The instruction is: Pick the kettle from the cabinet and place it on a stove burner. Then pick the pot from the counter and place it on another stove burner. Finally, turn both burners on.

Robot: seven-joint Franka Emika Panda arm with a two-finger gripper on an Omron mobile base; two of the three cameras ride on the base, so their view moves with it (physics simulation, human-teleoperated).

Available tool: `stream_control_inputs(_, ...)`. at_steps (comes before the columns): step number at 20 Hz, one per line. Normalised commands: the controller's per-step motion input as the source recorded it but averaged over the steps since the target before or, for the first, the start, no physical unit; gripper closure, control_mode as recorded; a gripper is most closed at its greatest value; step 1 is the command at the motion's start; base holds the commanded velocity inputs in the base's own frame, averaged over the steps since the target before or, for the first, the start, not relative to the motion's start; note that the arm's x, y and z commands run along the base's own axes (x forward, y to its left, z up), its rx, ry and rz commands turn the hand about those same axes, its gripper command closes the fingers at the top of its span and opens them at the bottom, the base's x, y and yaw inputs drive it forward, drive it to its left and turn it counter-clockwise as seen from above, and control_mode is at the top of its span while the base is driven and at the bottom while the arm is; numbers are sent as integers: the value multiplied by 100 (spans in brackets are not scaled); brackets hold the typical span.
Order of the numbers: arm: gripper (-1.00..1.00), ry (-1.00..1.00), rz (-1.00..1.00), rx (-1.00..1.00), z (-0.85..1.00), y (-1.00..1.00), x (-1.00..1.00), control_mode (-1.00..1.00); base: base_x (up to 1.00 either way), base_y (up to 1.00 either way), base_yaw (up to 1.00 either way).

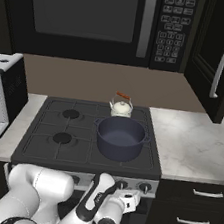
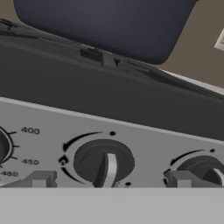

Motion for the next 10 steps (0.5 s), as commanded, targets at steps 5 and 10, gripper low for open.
stream_control_inputs(5,-100,-2,0,0,0,0,2,-100,0,0,0)
stream_control_inputs(10,-100,-2,0,0,0,0,1,-100,0,0,0)
